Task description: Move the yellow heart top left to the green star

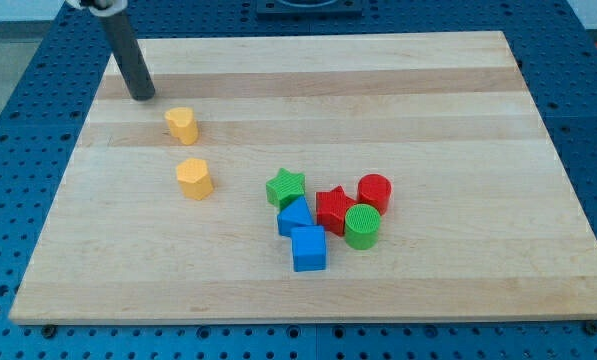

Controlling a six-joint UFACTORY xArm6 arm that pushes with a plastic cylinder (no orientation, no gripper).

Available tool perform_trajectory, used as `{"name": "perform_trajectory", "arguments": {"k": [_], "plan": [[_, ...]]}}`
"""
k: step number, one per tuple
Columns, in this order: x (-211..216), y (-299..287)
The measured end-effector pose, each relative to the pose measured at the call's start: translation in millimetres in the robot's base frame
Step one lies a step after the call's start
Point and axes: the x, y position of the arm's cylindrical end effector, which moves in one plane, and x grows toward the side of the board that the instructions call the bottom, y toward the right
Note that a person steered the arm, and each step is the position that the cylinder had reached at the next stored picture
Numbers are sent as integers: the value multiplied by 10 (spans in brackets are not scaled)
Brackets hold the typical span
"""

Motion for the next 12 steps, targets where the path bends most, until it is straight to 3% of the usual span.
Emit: {"name": "perform_trajectory", "arguments": {"k": [1,3,6,8,10,12], "plan": [[326,347],[338,799],[450,653],[801,663],[1254,1139],[1366,1299]]}}
